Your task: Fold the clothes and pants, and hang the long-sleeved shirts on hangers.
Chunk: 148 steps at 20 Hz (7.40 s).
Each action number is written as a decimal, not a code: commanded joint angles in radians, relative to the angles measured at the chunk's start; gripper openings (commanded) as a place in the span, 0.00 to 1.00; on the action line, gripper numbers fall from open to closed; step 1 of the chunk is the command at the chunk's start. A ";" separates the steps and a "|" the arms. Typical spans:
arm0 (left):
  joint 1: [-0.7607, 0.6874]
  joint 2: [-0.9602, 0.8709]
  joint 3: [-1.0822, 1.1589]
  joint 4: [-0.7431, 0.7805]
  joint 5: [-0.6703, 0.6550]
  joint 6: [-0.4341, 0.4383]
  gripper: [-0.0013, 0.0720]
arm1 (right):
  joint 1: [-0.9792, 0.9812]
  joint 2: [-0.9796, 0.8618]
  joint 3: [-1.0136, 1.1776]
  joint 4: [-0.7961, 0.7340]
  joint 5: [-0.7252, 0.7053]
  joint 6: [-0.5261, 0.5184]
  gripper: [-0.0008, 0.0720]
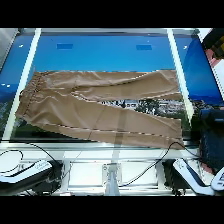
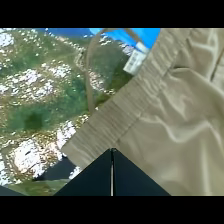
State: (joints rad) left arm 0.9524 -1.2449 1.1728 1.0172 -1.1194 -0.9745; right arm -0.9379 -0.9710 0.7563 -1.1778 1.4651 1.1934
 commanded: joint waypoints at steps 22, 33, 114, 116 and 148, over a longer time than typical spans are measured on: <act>-0.016 -0.090 -0.097 -0.087 0.106 0.066 0.06 | -0.011 -0.169 -0.163 -0.062 -0.022 0.304 0.63; -0.093 -0.108 -0.097 -0.087 0.106 0.066 0.06 | -0.008 -0.341 -0.089 -0.117 -0.041 0.438 0.62; -0.201 -0.065 -0.095 -0.612 0.288 -0.140 0.06 | 0.540 -0.220 0.164 0.720 -1.189 -0.381 0.03; -0.200 -0.095 -0.095 -0.533 0.290 -0.212 0.05 | 0.646 -0.279 0.166 0.747 -1.368 -0.367 0.03; -0.344 -0.235 -0.094 -0.656 0.616 -0.122 0.07 | 0.837 -0.638 0.420 0.755 -1.627 -0.288 0.03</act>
State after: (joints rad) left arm 0.6201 -1.4826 1.0775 0.5049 -0.5438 -1.2240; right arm -0.1074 -1.6089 1.1725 -0.4225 -0.1513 0.9051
